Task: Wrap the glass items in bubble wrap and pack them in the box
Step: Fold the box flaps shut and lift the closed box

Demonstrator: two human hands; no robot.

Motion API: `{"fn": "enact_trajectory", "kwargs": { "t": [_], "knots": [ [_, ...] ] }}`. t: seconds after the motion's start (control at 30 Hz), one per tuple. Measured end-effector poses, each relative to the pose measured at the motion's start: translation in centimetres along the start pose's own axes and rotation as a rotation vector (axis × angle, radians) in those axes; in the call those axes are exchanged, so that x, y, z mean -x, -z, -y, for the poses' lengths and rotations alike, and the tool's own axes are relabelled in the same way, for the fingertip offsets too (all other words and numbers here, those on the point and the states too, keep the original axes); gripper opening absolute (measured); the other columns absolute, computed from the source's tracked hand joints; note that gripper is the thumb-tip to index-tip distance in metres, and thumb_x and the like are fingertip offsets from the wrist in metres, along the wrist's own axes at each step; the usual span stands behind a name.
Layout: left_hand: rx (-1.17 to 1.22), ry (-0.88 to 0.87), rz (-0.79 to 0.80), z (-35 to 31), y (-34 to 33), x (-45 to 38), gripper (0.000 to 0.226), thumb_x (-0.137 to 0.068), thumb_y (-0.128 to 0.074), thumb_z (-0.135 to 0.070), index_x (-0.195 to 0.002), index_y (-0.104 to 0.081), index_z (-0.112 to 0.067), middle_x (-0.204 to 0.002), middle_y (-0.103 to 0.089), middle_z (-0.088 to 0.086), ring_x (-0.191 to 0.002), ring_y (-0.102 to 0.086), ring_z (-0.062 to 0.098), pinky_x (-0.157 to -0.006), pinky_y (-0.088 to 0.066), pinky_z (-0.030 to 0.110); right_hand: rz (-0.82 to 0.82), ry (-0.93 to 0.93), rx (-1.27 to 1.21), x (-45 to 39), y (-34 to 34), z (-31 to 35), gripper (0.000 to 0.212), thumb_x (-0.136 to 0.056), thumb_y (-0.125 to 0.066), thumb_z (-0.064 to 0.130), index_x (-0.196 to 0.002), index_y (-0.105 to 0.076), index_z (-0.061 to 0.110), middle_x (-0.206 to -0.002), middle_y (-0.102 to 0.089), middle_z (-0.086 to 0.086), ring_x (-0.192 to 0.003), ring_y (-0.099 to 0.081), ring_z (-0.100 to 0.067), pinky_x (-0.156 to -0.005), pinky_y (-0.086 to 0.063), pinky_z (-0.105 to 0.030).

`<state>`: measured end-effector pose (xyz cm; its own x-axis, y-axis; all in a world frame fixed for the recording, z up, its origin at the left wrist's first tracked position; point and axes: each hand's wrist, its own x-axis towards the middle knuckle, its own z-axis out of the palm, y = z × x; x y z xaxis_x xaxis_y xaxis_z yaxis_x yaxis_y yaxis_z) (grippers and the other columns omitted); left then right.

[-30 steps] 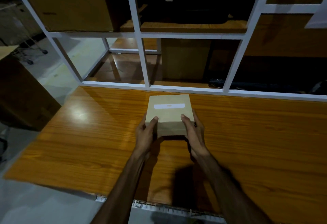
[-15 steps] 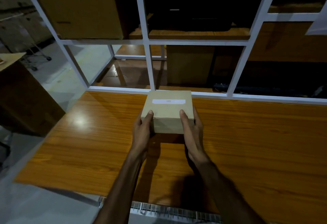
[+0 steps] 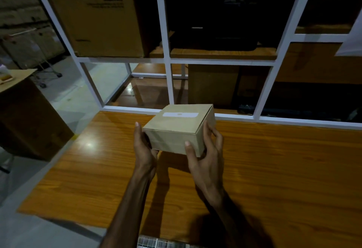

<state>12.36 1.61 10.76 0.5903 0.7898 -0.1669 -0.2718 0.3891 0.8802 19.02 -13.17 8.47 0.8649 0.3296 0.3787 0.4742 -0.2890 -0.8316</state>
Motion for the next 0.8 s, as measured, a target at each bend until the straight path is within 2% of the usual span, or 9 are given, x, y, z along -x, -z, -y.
{"fn": "enact_trajectory", "kwargs": {
  "t": [0.1,0.2,0.33,0.5,0.6,0.7,0.8],
  "knots": [
    [0.035,0.056,0.049,-0.9,0.6,-0.6,0.072,-0.103,-0.037,-0.067,-0.135,-0.066,-0.010,-0.124,-0.076,0.014,-0.116,-0.073,0.030,-0.102,-0.055,0.051,-0.005,0.048,0.115,0.6,0.3,0.9,0.087,-0.086,-0.038,0.088,-0.162,-0.020,0.048,-0.158,-0.024,0.004,-0.134,-0.045,-0.020,-0.083,-0.063,-0.036],
    [0.101,0.103,0.060,-1.0,1.0,-0.9,0.079,-0.098,-0.047,-0.072,-0.141,-0.062,-0.007,-0.137,-0.067,0.022,-0.128,-0.064,0.040,-0.112,-0.048,0.059,-0.017,0.077,0.216,0.8,0.7,1.7,0.086,-0.087,-0.037,0.086,-0.162,-0.018,0.048,-0.158,-0.024,0.000,-0.130,-0.047,-0.024,-0.084,-0.061,-0.036],
    [0.150,0.115,0.045,-1.0,0.9,-1.0,0.084,-0.092,-0.056,-0.073,-0.144,-0.059,-0.006,-0.142,-0.062,0.024,-0.131,-0.062,0.041,-0.110,-0.049,0.059,-0.008,0.095,0.264,1.0,0.9,2.1,0.085,-0.087,-0.031,0.088,-0.162,-0.012,0.052,-0.159,-0.022,0.000,-0.131,-0.046,-0.027,-0.084,-0.060,-0.035],
    [0.141,0.130,0.054,-0.6,0.6,-1.3,0.078,-0.095,-0.055,-0.069,-0.141,-0.061,-0.006,-0.141,-0.063,0.025,-0.130,-0.063,0.042,-0.115,-0.044,0.063,-0.020,0.101,0.296,1.1,1.0,2.1,0.085,-0.087,-0.024,0.090,-0.162,-0.010,0.052,-0.158,-0.022,0.000,-0.130,-0.047,-0.028,-0.082,-0.057,-0.029],
    [0.132,0.127,0.057,-0.6,0.4,-1.4,0.079,-0.095,-0.054,-0.070,-0.141,-0.061,-0.006,-0.141,-0.063,0.025,-0.129,-0.064,0.042,-0.112,-0.047,0.063,-0.027,0.104,0.304,0.9,1.1,2.1,0.084,-0.087,-0.022,0.091,-0.161,-0.007,0.055,-0.158,-0.022,-0.001,-0.131,-0.047,-0.028,-0.082,-0.055,-0.028],
    [0.086,0.116,0.083,-0.7,0.2,-1.5,0.081,-0.095,-0.052,-0.072,-0.144,-0.058,-0.008,-0.140,-0.064,0.023,-0.127,-0.065,0.040,-0.101,-0.056,0.057,-0.026,0.091,0.299,0.4,1.1,2.2,0.083,-0.086,-0.018,0.092,-0.160,-0.003,0.058,-0.159,-0.020,0.000,-0.136,-0.044,-0.028,-0.086,-0.052,-0.027],
    [0.009,0.087,0.090,-1.1,-0.2,-1.1,0.081,-0.092,-0.051,-0.077,-0.142,-0.061,-0.014,-0.138,-0.065,0.018,-0.124,-0.067,0.037,-0.095,-0.059,0.054,-0.018,0.058,0.278,-0.7,1.5,2.0,0.084,-0.089,-0.023,0.087,-0.163,-0.010,0.049,-0.157,-0.020,0.004,-0.137,-0.043,-0.027,-0.089,-0.052,-0.031]
  ]
}}
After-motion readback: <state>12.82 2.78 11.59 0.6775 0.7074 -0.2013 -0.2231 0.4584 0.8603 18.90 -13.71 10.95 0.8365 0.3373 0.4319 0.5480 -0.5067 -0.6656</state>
